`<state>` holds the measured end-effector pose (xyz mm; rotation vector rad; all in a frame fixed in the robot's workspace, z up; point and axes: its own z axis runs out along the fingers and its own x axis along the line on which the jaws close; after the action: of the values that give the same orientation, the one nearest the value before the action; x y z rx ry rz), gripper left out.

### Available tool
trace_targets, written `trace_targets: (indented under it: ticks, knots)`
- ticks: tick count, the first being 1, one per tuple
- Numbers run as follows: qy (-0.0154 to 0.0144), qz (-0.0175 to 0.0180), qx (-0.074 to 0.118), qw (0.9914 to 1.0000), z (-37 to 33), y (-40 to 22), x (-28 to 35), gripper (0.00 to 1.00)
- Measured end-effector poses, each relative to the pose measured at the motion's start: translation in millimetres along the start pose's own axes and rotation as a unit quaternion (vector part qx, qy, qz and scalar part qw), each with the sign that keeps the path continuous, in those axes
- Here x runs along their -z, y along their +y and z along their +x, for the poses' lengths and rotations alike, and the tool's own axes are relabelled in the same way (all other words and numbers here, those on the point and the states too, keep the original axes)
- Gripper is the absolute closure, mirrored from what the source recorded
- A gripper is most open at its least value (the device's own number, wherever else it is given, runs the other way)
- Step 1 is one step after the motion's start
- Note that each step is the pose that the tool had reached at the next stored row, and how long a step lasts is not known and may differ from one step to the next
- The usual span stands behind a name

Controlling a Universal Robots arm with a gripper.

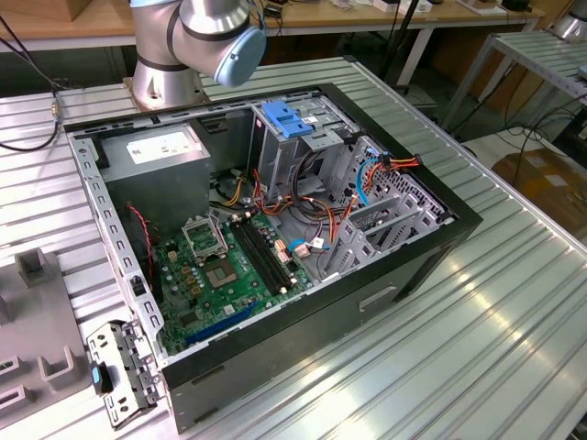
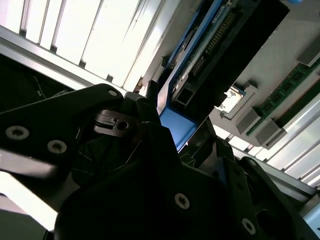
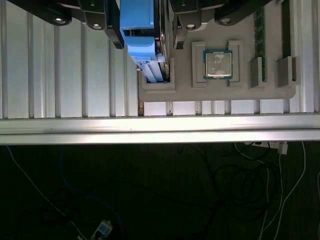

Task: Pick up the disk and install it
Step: 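Pick up the disk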

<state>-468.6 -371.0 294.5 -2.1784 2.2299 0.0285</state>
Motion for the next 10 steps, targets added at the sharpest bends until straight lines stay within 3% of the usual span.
trace_targets:
  ticks: [1,10]
  knots:
    - [0.0000,0.0000,0.000,1.00000,0.0,0.0,0.0,0.55]
    - [0.0000,0.0000,0.000,1.00000,0.0,0.0,-0.1,0.55]
